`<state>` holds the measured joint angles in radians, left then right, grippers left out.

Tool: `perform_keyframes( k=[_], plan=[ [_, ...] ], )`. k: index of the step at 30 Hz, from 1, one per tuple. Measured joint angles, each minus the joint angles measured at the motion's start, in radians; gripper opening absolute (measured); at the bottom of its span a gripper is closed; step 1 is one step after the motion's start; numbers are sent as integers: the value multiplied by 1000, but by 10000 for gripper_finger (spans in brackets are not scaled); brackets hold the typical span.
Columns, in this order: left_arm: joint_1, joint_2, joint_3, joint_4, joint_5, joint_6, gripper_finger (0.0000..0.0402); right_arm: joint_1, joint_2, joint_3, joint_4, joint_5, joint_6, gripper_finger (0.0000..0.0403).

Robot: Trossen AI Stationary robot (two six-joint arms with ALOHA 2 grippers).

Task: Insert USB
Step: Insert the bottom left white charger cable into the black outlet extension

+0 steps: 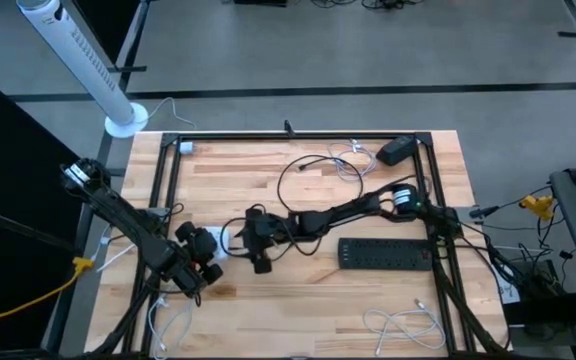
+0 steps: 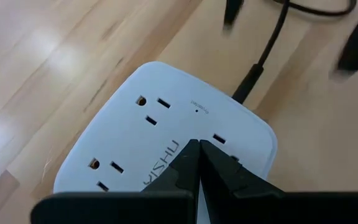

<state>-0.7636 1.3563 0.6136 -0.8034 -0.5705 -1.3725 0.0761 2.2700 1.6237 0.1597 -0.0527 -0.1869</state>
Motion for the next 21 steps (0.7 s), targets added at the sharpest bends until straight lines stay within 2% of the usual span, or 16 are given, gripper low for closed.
perform_keyframes(
  k=[2, 6, 13, 17, 21],
  plan=[
    [-10, 0, 1, -7, 14, -5, 0, -1, -51, -13, -71, 14, -25, 271],
    [-40, -1, 8, -55, 38, -54, 0, -2, -137, -58, -192, 34, -57, 259],
    [-93, 0, 33, -188, 91, -152, 0, 1, -245, -229, -208, 29, -37, 217],
    [-94, 3, 100, -291, 152, -157, 0, 8, -323, -332, -213, 30, -20, 199],
    [-95, 2, 216, -446, 134, -157, 0, 27, -443, -444, -203, 32, 4, 188]
  ],
)
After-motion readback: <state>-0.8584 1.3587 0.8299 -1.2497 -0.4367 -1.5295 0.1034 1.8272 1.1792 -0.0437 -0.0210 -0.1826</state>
